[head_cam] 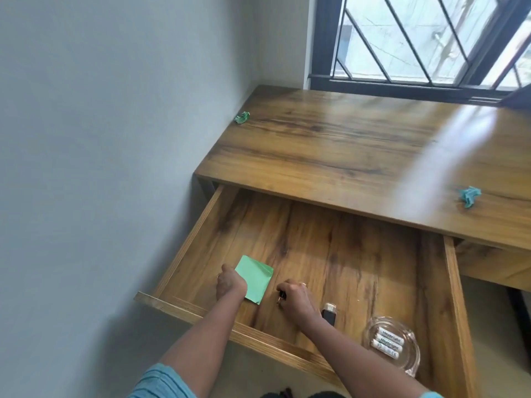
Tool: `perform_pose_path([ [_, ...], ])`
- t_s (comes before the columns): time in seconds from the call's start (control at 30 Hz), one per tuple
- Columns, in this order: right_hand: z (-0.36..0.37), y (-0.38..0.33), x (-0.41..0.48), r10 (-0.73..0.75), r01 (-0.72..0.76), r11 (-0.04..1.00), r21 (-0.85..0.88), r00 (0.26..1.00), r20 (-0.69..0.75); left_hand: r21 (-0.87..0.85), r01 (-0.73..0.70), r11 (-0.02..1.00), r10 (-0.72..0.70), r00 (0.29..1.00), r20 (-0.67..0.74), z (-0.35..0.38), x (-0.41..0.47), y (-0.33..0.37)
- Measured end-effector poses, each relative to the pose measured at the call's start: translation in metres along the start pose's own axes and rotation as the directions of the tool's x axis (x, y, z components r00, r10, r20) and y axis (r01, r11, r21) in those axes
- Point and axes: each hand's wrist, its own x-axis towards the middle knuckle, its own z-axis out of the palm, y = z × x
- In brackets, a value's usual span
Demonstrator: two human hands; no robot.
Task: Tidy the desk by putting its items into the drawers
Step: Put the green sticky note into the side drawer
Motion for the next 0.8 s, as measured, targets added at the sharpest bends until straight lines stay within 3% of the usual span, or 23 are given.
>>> perform_pose_path([
  [0.27,0.007,-0.002,-0.002,0.033,-0.032,0.999,0.030,0.999,-0.028,0.135,0.003,0.991,0.011,0.994,-0.108,-0.001,-0.021,-0.003],
  [0.47,-0.001,0.001,-0.016,0.196,-0.168,0.961,0.219,0.974,-0.113,0.051,-0.095,0.994,0.105,0.966,-0.236,-0.010,-0.027,-0.007],
  [0.6,-0.011,-0.001,-0.035,0.199,-0.159,0.958,0.238,0.967,-0.159,0.064,-0.046,0.997,0.066,0.933,-0.353,-0.014,-0.040,-0.010],
  [0.7,-0.021,-0.008,-0.051,0.106,-0.079,0.978,0.194,0.985,-0.136,-0.063,-0.004,0.998,-0.022,0.920,-0.392,-0.026,-0.047,-0.010],
  [0.8,-0.029,-0.014,-0.069,0.032,-0.012,0.986,0.169,0.993,-0.115,-0.323,-0.022,0.946,-0.056,0.972,-0.228,-0.054,-0.054,-0.015],
])
